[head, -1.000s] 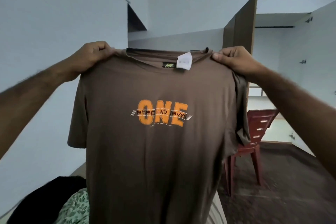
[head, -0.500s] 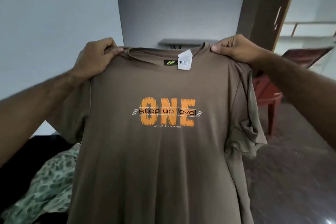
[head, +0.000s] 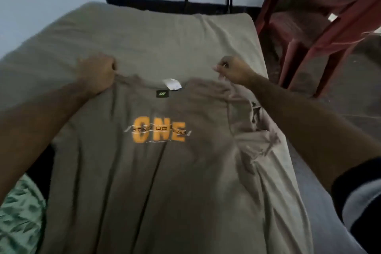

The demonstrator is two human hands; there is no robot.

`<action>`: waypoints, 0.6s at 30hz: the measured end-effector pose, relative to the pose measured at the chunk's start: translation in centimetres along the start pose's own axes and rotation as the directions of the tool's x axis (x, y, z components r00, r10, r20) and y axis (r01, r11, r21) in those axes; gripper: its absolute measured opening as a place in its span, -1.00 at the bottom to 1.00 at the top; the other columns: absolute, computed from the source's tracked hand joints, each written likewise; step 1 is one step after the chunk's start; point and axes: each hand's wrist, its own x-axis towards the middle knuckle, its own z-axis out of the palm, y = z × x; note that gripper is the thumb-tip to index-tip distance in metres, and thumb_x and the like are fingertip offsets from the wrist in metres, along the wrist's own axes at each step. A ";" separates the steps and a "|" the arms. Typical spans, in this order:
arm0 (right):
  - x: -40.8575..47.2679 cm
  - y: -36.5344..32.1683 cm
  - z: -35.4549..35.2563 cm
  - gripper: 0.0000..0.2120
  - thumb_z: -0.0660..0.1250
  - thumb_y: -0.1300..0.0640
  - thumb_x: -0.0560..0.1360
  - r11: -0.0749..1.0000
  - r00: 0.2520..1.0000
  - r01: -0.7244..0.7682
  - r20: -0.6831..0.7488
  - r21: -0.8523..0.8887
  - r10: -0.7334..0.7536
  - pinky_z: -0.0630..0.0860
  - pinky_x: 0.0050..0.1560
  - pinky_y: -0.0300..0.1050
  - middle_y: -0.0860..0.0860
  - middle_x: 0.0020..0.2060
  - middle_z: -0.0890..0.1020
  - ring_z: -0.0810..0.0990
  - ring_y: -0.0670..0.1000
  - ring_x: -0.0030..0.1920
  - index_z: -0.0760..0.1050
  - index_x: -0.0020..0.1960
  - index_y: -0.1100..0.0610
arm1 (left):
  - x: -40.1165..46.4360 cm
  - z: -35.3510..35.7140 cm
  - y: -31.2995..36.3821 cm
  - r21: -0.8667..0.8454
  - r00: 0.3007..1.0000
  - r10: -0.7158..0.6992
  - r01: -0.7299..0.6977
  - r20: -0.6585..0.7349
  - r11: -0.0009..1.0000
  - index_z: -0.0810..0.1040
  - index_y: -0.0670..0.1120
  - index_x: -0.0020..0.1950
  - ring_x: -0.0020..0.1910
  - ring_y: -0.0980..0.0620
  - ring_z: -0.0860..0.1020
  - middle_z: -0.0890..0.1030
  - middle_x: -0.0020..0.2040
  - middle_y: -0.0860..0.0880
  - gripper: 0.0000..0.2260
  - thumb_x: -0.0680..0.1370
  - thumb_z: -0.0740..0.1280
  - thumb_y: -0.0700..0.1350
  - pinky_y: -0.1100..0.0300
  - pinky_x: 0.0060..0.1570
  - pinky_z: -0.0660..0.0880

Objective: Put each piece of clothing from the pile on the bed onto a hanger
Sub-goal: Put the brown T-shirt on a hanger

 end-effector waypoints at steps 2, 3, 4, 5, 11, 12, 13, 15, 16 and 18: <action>-1.1 2.0 0.8 -0.62 0.26 -0.21 0.61 0.994 0.997 -0.078 0.020 -0.080 0.080 0.41 -0.05 -0.10 -0.01 -0.11 0.60 0.56 0.02 -0.06 0.52 0.07 0.11 | -0.9 2.3 0.7 0.065 0.998 -0.054 0.056 -0.026 0.996 0.54 -0.07 0.18 0.23 -0.30 0.45 0.49 0.21 -0.25 -0.74 0.50 0.38 -0.17 -0.24 0.27 0.28; -1.7 3.2 0.8 -0.55 0.23 -0.28 0.59 0.989 0.996 -0.082 0.020 -0.126 0.086 0.42 -0.03 -0.07 0.00 -0.06 0.60 0.56 0.04 -0.01 0.53 0.07 0.12 | -1.8 2.8 1.5 0.049 0.998 -0.014 0.017 -0.058 0.999 0.52 -0.08 0.22 0.23 -0.30 0.44 0.48 0.21 -0.25 -0.70 0.49 0.37 -0.15 -0.26 0.25 0.30; -2.6 4.2 0.4 -0.49 0.21 -0.34 0.56 0.985 0.997 -0.069 0.014 -0.159 0.073 0.47 -0.01 -0.02 0.03 -0.04 0.61 0.58 0.07 0.02 0.54 0.04 0.11 | -2.8 3.1 2.5 0.014 0.995 0.051 -0.050 -0.083 0.999 0.50 -0.07 0.24 0.21 -0.30 0.43 0.46 0.20 -0.24 -0.69 0.50 0.36 -0.11 -0.28 0.22 0.34; -3.6 5.2 0.0 -0.46 0.22 -0.39 0.53 0.982 0.997 -0.070 0.010 -0.178 0.073 0.50 0.02 0.01 0.05 -0.05 0.62 0.59 0.10 0.01 0.54 0.01 0.10 | -4.2 3.2 3.8 -0.020 0.989 0.125 -0.127 -0.084 0.992 0.48 -0.06 0.26 0.20 -0.29 0.42 0.46 0.20 -0.22 -0.69 0.53 0.34 -0.07 -0.29 0.21 0.36; -11.1 8.7 -2.0 -0.54 0.46 -0.29 0.41 0.961 0.964 -0.132 0.193 -0.245 0.181 0.48 -0.13 -0.08 -0.01 -0.08 0.58 0.59 0.08 -0.01 0.47 0.02 0.06 | -14.1 4.2 14.4 -0.190 0.885 0.414 -0.378 0.212 0.906 0.27 0.10 0.53 0.53 -0.06 0.21 0.20 0.58 0.05 -0.32 0.49 -0.10 0.36 -0.17 0.41 0.20; -11.7 9.3 -2.5 -0.61 0.48 -0.22 0.44 0.955 0.963 -0.151 0.179 -0.256 0.200 0.47 -0.20 -0.12 0.00 -0.09 0.58 0.61 0.10 0.00 0.49 -0.02 0.06 | -15.3 5.0 15.0 -0.121 0.862 0.429 -0.412 0.269 0.903 0.18 0.11 0.58 0.58 -0.04 0.14 0.11 0.62 0.07 -0.25 0.46 -0.20 0.38 -0.17 0.45 0.15; -12.4 9.8 -3.1 -0.67 0.50 -0.17 0.45 0.950 0.966 -0.188 0.129 -0.249 0.225 0.48 -0.21 -0.12 0.02 -0.09 0.60 0.62 0.12 0.01 0.50 -0.05 0.05 | -16.4 5.5 15.1 -0.066 0.855 0.424 -0.425 0.300 0.903 0.11 0.09 0.61 0.60 -0.04 0.08 0.06 0.64 0.07 -0.22 0.46 -0.26 0.39 -0.20 0.48 0.11; -14.5 10.3 -4.6 -0.68 0.49 -0.10 0.46 0.907 0.953 -0.304 -0.093 -0.290 0.289 0.56 -0.05 0.02 0.08 0.00 0.61 0.61 0.20 0.06 0.49 0.01 0.08 | -18.3 4.7 15.0 -0.023 0.878 0.389 -0.399 0.280 0.917 0.14 0.01 0.62 0.60 -0.07 0.11 0.13 0.63 0.01 -0.23 0.50 -0.23 0.37 -0.25 0.49 0.09; -16.3 10.2 -5.1 -0.66 0.46 -0.04 0.48 0.859 0.929 -0.361 -0.223 -0.364 0.296 0.56 0.04 0.13 0.13 0.10 0.57 0.56 0.25 0.13 0.45 0.11 0.12 | -19.4 3.6 14.9 -0.017 0.888 0.384 -0.393 0.255 0.919 0.22 -0.03 0.59 0.58 -0.10 0.17 0.21 0.61 -0.04 -0.26 0.54 -0.17 0.34 -0.27 0.48 0.12; -20.0 9.4 -4.7 -0.57 0.41 0.06 0.50 0.768 0.915 -0.370 -0.349 -0.523 0.203 0.48 0.13 0.25 0.18 0.23 0.44 0.44 0.30 0.23 0.37 0.29 0.17 | -22.5 1.7 14.3 -0.014 0.900 0.383 -0.389 0.208 0.921 0.31 -0.04 0.54 0.54 -0.11 0.25 0.31 0.56 -0.05 -0.35 0.58 -0.08 0.29 -0.26 0.46 0.19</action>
